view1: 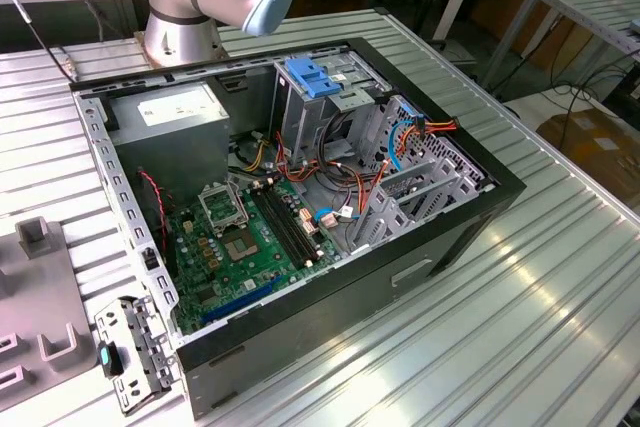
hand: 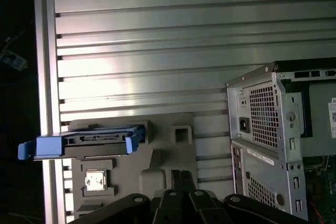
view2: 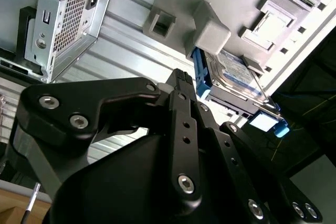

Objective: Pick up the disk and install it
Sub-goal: 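Reach for the disk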

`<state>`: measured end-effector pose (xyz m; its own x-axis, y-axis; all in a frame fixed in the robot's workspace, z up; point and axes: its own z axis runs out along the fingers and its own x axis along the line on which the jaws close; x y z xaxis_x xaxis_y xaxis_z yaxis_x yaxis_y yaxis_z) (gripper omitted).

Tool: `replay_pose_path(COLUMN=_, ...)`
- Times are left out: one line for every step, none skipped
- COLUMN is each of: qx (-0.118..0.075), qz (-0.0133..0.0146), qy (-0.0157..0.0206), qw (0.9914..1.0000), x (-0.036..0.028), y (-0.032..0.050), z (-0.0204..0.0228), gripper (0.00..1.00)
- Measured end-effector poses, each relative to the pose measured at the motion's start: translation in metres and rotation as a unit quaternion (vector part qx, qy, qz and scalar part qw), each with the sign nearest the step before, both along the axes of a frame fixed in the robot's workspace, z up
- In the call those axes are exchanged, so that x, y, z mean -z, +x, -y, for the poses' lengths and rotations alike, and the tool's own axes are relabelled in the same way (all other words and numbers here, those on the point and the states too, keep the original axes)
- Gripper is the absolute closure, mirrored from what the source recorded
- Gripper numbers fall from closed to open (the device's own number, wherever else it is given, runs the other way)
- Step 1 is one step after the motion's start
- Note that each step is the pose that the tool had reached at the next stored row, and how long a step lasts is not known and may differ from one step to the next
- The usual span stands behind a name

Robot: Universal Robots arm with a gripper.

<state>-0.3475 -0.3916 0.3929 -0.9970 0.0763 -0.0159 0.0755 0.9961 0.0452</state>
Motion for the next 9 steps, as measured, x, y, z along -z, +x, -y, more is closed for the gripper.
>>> replay_pose_path(qx=0.0, qz=0.0, qy=0.0, qw=1.0, x=0.0, y=-0.0028, z=-0.0006, gripper=0.89)
replay_pose_path(qx=0.0, qz=0.0, qy=0.0, qw=1.0, x=0.0, y=-0.0057, z=-0.0011, gripper=0.89)
replay_pose_path(qx=0.0, qz=-0.0001, qy=0.0, qw=1.0, x=0.0, y=-0.0075, z=-0.0014, gripper=0.89)
replay_pose_path(qx=0.0, qz=0.0, qy=0.0, qw=1.0, x=0.0, y=-0.0097, z=-0.0019, gripper=0.89)
replay_pose_path(qx=0.0, qz=0.0, qy=0.0, qw=1.0, x=0.0, y=-0.0123, z=-0.0026, gripper=0.89)
replay_pose_path(qx=0.0, qz=0.0, qy=0.0, qw=1.0, x=0.0001, y=-0.0158, z=-0.0035, gripper=0.89)
replay_pose_path(qx=0.0, qz=0.0, qy=0.0, qw=1.0, x=0.0001, y=-0.0187, z=-0.0045, gripper=0.89)
replay_pose_path(qx=0.0, qz=0.0001, qy=0.0, qw=1.0, x=0.0003, y=-0.0261, z=-0.0082, gripper=0.89)
replay_pose_path(qx=0.0, qz=0.0001, qy=0.0, qw=1.0, x=0.0006, y=-0.0312, z=-0.0105, gripper=0.89)
